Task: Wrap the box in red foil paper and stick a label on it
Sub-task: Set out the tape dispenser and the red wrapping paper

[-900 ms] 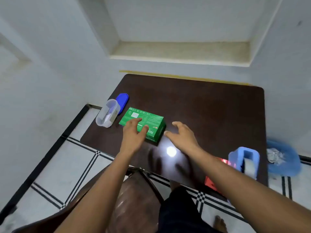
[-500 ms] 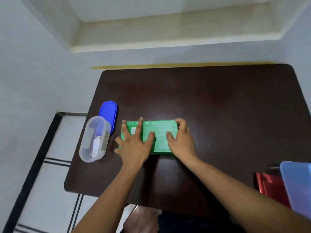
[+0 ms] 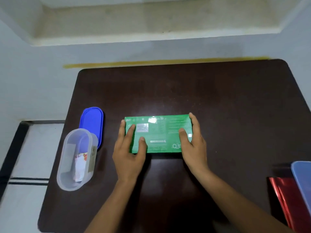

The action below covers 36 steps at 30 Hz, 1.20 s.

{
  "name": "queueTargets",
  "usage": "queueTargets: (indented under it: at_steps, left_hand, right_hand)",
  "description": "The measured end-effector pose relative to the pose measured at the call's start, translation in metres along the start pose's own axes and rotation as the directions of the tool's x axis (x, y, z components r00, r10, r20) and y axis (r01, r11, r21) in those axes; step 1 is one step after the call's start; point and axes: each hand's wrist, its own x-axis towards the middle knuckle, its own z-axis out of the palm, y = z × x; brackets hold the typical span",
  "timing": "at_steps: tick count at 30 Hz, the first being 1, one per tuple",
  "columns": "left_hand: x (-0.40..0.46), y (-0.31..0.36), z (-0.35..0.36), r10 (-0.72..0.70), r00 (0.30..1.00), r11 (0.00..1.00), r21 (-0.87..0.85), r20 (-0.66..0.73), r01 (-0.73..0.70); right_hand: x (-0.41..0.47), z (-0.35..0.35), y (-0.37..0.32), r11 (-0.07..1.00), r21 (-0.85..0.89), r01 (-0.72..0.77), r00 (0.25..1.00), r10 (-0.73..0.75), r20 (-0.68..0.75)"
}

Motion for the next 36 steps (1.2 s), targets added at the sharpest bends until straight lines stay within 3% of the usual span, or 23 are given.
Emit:
queueTargets:
  at_steps: [7,12,20,26,31,36]
  left_hand:
    - [0.013,-0.029,0.032,0.152,0.968,0.987,-0.024,-0.200,-0.159]
    - [0.017,-0.042,0.035,0.185,0.962,0.980,-0.034,-0.200,-0.196]
    - [0.015,-0.043,0.032,0.153,0.966,0.956,-0.217,-0.206,-0.198]
    - [-0.003,-0.034,0.012,0.103,0.989,0.975,-0.185,-0.110,-0.122]
    - [-0.027,-0.041,-0.007,0.124,0.992,0.951,-0.288,0.016,-0.115]
    - [-0.034,-0.053,-0.017,0.185,0.978,0.944,-0.294,0.098,-0.149]
  right_hand:
    - [0.031,0.010,0.014,0.986,0.102,0.128,0.985,-0.115,-0.125]
    - [0.046,0.017,0.016,0.968,0.153,0.200,0.966,-0.169,-0.195]
    - [0.027,0.023,0.022,0.937,0.206,0.282,0.909,-0.192,-0.370]
    - [-0.024,0.025,0.044,0.914,0.199,0.355,0.897,-0.272,-0.348]
    - [-0.069,0.018,0.055,0.918,0.125,0.376,0.909,-0.339,-0.243]
    - [-0.087,0.018,0.059,0.930,0.104,0.353,0.915,-0.320,-0.245]
